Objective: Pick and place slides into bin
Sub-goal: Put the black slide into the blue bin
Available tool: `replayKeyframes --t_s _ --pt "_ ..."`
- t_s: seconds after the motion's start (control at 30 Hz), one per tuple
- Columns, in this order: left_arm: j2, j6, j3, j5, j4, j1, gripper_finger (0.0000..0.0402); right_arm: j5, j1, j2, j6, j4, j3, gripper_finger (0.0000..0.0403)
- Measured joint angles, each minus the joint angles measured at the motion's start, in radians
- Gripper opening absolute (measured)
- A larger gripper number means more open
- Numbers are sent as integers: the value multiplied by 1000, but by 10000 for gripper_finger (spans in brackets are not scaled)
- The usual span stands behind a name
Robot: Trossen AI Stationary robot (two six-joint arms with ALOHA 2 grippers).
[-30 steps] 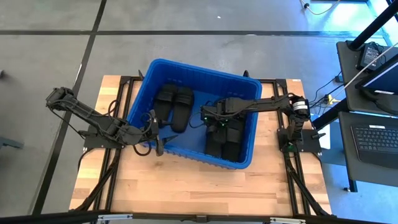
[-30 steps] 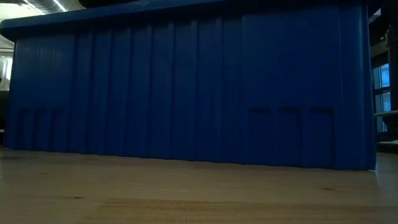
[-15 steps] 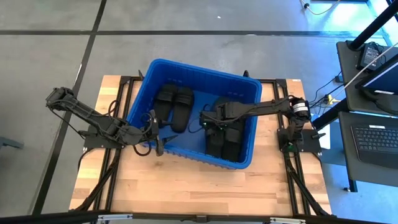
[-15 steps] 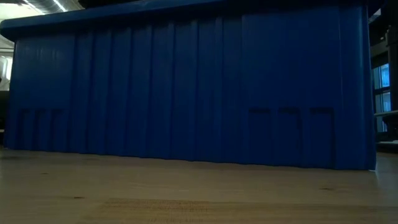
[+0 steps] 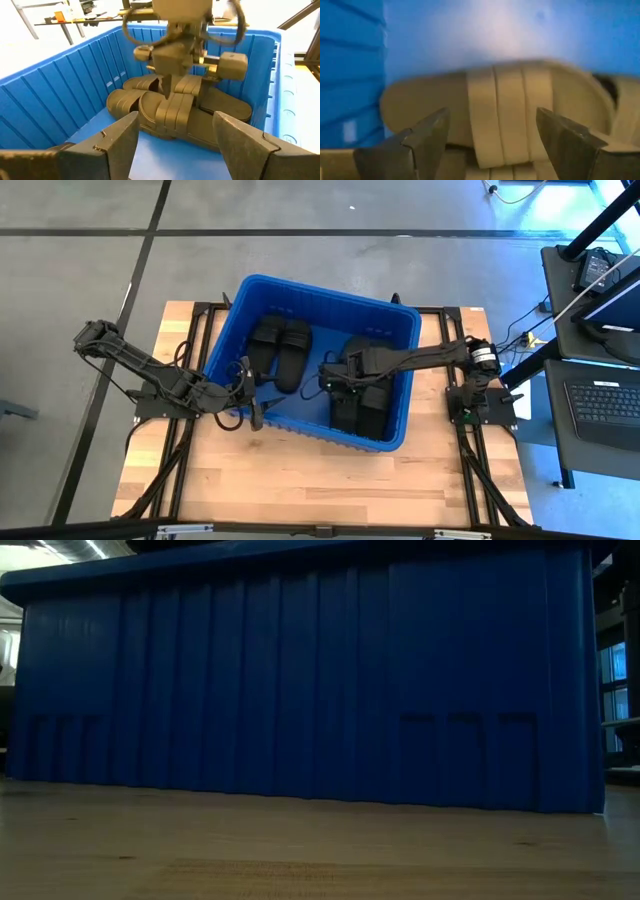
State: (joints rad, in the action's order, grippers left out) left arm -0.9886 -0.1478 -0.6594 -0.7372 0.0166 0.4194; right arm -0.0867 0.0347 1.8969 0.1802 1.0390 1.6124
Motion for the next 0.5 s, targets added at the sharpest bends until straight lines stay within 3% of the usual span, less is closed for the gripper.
replayKeyframes --t_s 0.27,0.5 --pt "0 -8 0 0 -1 0 248 -26 -53 0 -55 -167 54 296" --pt "0 -8 0 0 -2 0 248 -18 -116 86 -68 -232 49 296"
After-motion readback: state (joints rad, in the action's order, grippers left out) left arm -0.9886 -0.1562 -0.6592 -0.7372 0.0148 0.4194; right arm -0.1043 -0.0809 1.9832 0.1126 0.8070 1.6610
